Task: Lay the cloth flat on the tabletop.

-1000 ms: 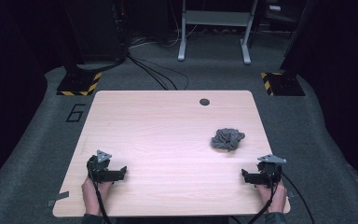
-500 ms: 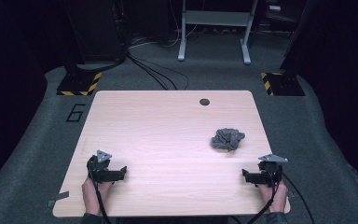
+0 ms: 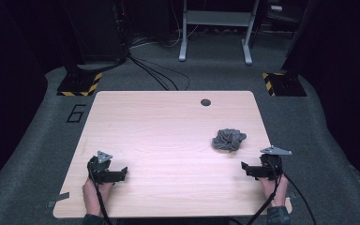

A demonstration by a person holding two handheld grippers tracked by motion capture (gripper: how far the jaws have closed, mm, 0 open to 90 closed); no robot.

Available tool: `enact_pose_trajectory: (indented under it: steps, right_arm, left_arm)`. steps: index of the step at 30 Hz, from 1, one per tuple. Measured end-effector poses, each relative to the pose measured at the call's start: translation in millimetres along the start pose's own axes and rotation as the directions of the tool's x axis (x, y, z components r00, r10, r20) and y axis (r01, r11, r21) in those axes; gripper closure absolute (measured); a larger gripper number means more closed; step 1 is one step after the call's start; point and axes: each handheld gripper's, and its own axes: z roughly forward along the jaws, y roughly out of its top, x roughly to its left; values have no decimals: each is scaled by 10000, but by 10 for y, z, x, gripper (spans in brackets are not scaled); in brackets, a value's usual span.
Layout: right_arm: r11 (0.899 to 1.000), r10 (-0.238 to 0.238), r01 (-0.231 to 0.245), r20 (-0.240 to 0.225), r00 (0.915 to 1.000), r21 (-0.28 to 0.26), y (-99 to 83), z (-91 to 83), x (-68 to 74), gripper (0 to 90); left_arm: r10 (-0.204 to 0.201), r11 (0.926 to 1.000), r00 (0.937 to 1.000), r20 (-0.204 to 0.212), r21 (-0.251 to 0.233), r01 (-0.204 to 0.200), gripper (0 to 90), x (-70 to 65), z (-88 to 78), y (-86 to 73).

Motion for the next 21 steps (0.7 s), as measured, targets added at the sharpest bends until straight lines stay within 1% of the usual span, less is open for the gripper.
enact_pose_trajectory:
  steps: [1,2,3,5,6,8,10,15,16,17,19,21]
  right_arm:
    - [10000,49,-49,-45,10000,0,28,-2,7,11]
    - [9999,-104,104,-72,9999,-6,57,-3,6,13]
    - [9999,-153,153,-35,9999,-44,89,1,13,13]
    - [9997,-249,248,-121,9996,-47,152,6,22,14]
    - [9997,-191,188,-145,9997,-154,182,18,32,14]
    - [9995,-317,314,-263,9992,-102,241,38,42,13]
    - [9996,-273,272,-319,9991,-22,298,73,68,4]
    - [9990,-440,442,-473,9979,17,462,161,104,0]
    - [9990,-448,447,-563,9974,-21,532,198,110,0]
    - [9990,-448,447,-563,9974,-21,532,198,110,0]
    - [9989,-472,471,-556,9973,-34,600,244,118,0]
    - [9988,-477,484,-577,9972,107,666,306,123,0]
  left_arm:
    - [-7,10000,10000,3,0,7,0,0,0,0]
    - [-7,10000,10000,6,3,7,0,1,1,1]
    - [-6,10000,10000,5,4,6,0,1,1,1]
    - [-5,10000,10000,4,-1,5,0,1,1,0]
    - [-4,10000,10000,4,3,4,0,1,1,0]
    - [5,10000,10000,-5,-4,-5,0,-1,0,0]
    - [0,10000,10000,-3,-3,0,0,0,0,0]
    - [-2,10000,10000,1,2,2,0,0,1,1]
    - [-7,10000,10000,5,2,7,0,1,1,1]
    - [-5,10000,10000,4,2,5,0,1,1,1]
    - [-6,10000,10000,5,3,6,0,1,1,1]
    - [-5,10000,10000,6,4,5,0,1,1,1]
